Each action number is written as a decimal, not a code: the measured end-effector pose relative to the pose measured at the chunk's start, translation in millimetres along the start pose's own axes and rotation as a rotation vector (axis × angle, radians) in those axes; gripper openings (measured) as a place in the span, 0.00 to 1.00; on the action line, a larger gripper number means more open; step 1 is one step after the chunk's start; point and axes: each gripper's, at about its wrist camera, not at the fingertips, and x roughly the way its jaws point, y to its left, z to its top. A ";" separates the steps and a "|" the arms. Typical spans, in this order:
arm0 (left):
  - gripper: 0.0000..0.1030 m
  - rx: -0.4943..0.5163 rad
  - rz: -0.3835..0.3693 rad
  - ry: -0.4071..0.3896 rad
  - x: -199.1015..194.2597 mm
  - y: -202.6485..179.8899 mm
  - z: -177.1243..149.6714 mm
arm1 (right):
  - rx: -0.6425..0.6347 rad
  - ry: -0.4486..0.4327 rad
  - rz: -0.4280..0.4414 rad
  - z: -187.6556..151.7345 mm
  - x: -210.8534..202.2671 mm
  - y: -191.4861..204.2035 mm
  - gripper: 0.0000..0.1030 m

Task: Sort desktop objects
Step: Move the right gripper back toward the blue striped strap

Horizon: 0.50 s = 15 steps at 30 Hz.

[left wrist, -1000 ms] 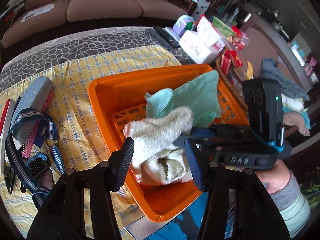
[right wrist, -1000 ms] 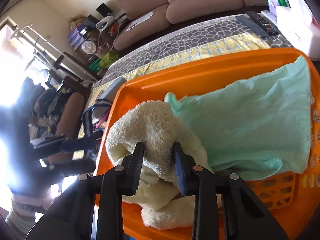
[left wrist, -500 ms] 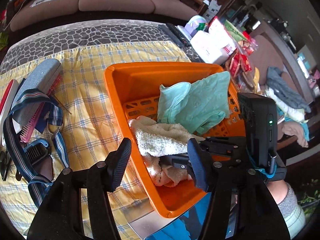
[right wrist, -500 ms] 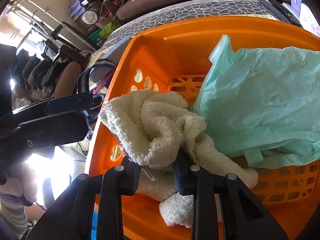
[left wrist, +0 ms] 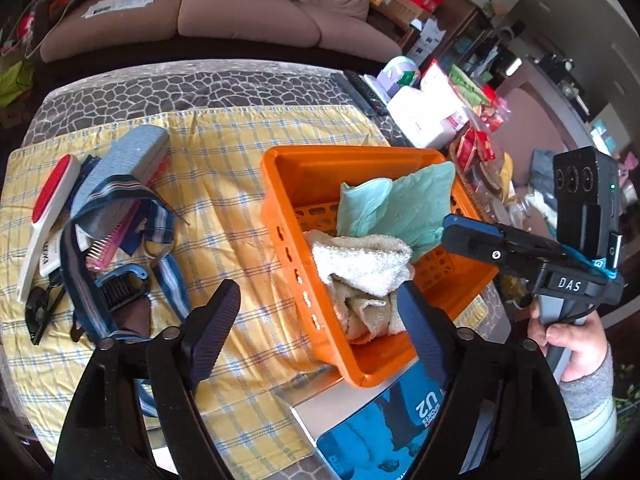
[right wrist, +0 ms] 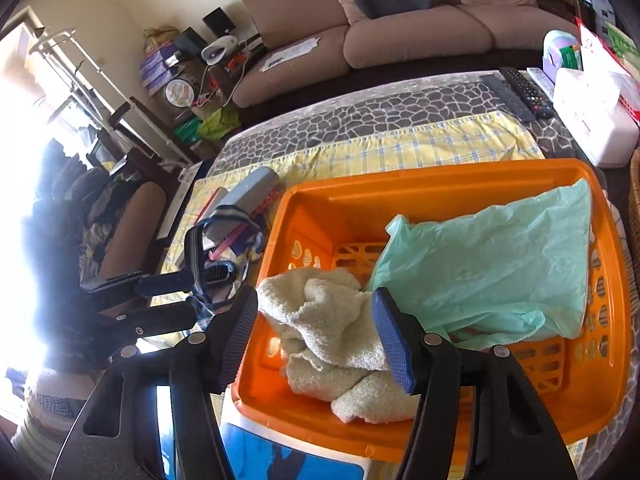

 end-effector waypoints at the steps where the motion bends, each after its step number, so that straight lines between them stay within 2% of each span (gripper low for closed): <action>1: 0.85 -0.007 0.007 -0.009 -8.6 7.5 -1.8 | -0.011 -0.002 0.000 0.3 -1.4 6.9 0.64; 3: 0.92 -0.030 0.023 -0.028 -26.2 24.5 -5.9 | -0.033 -0.006 -0.001 0.5 -5.0 19.9 0.71; 8: 0.98 -0.092 0.078 -0.067 -65.7 74.5 -20.6 | -0.085 -0.009 0.026 2.3 0.5 64.2 0.81; 15: 0.98 -0.177 0.140 -0.066 -86.0 141.4 -50.8 | -0.133 0.030 0.065 1.3 43.2 124.2 0.82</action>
